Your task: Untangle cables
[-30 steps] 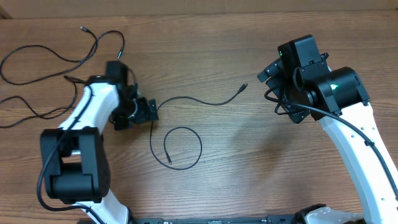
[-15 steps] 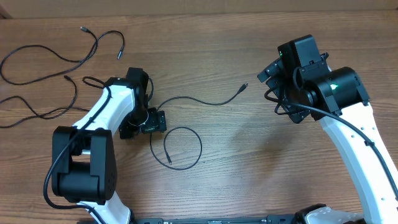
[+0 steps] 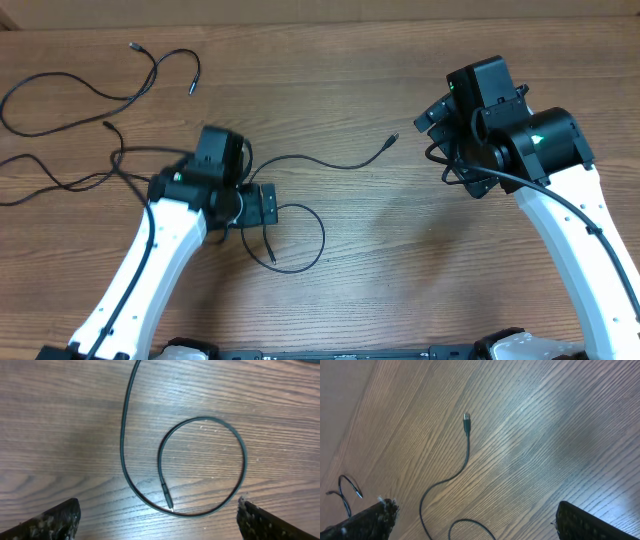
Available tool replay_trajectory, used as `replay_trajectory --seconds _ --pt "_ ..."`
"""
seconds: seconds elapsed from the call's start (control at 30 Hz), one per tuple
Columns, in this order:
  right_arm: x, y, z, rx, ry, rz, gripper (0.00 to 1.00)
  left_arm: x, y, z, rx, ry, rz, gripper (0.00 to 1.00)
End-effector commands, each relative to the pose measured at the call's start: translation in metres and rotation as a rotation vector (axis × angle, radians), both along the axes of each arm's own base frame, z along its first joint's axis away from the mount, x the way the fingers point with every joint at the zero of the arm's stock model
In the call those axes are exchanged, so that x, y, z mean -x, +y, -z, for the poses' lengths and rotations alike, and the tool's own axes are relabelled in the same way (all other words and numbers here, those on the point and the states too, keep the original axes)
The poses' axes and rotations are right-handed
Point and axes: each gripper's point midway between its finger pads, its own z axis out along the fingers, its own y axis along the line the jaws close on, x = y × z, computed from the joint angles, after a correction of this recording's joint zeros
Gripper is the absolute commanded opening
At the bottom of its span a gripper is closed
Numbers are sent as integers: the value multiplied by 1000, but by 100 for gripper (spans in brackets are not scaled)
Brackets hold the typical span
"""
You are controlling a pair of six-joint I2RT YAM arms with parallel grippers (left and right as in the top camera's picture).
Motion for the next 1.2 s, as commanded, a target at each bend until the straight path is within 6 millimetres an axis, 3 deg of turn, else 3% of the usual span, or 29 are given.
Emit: replay_trajectory --seconds 0.0,0.1,0.23,0.47,0.63,0.7,0.77,0.83,0.97,1.07,1.17 --pt "-1 -4 -5 13 -22 3 100 17 6 31 -7 63 -72 100" --pt "-1 -4 -5 13 -22 3 100 19 14 52 -43 71 -116 93" --pt "-1 -4 -5 13 -22 3 100 14 16 72 -58 66 -142 77" --pt "-1 -4 -5 13 -22 3 100 10 22 102 -113 121 -169 76" --pt "-1 -4 -5 13 -21 3 100 18 24 120 -136 192 -171 68" --pt "-1 -4 -5 13 -22 3 100 20 25 124 -140 207 -170 60" --pt "-1 -4 -5 13 -21 3 100 22 25 125 -143 216 -168 37" --pt "-1 -4 -5 13 -22 3 100 22 25 126 -144 217 -164 23" --pt "-1 -4 -5 13 -21 3 100 21 25 126 -144 213 -164 22" --pt "-1 -4 -5 13 -22 3 100 21 25 127 -143 209 -164 5" --pt "-1 -4 -5 13 -21 3 100 18 25 128 -142 199 -162 7"
